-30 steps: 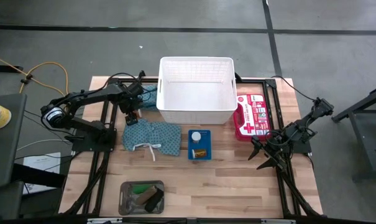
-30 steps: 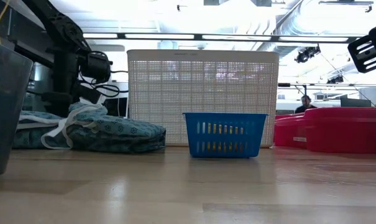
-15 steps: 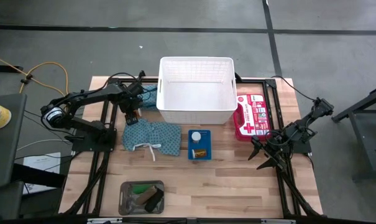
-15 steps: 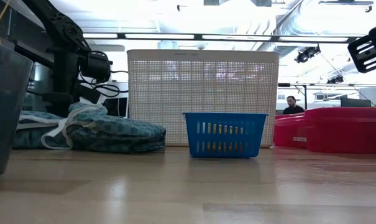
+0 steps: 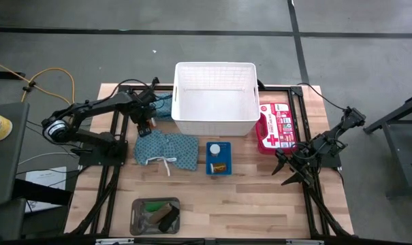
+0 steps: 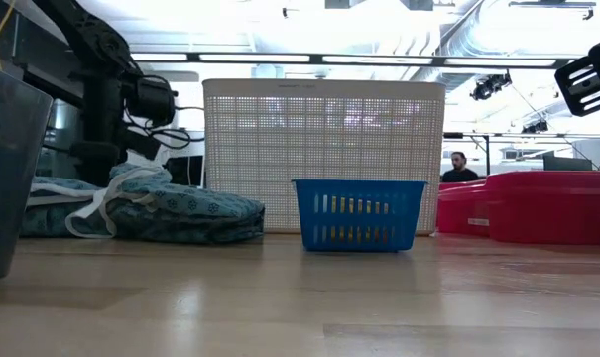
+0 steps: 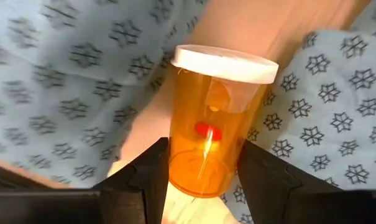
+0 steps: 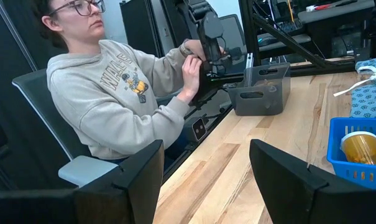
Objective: Pick & place medical supplies in basket/bin
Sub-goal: Put the orange pill bottle into the blue bin
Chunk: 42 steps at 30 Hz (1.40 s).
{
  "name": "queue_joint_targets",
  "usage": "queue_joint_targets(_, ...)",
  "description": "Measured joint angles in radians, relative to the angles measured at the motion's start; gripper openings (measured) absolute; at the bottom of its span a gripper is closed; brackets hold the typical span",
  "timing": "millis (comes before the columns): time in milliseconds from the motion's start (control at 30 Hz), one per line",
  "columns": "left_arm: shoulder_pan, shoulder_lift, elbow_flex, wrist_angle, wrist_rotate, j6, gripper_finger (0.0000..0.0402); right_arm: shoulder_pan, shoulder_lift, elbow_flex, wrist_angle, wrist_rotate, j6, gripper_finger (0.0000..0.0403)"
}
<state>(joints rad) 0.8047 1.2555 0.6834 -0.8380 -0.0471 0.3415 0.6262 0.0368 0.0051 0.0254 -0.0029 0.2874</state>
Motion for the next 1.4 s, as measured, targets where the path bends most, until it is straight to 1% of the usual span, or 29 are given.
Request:
queue_joint_targets(133, 0.0, -0.078, 0.0, 0.0, 0.0, -0.008, 0.0161, 0.0, 0.0, 0.0, 0.0, 0.0, 0.0, 0.0226)
queue_joint_targets(467, -0.004, -0.338, 0.001, -0.001, 0.023, -0.031, 0.0161, 0.0, 0.0, 0.0, 0.0, 0.0, 0.0, 0.0226)
queue_joint_targets(600, -0.026, -0.39, 0.001, -0.012, 0.024, -0.053, 0.0161, 0.0, 0.0, 0.0, 0.0, 0.0, 0.0, 0.0226)
queue_joint_targets(800, -0.083, -0.405, 0.001, -0.019, 0.031, -0.074, 0.0161, 0.0, 0.0, 0.0, 0.0, 0.0, 0.0, 0.0226)
queue_joint_targets(1000, -0.206, -0.405, 0.001, -0.019, 0.042, -0.078, 0.0161, 0.0, 0.0, 0.0, 0.0, 0.0, 0.0, 0.0226)
queue_joint_targets(1400, -0.559, -0.405, 0.002, -0.019, 0.042, -0.081, 0.0161, 0.0, 0.0, 0.0, 0.0, 0.0, 0.0, 0.0226)
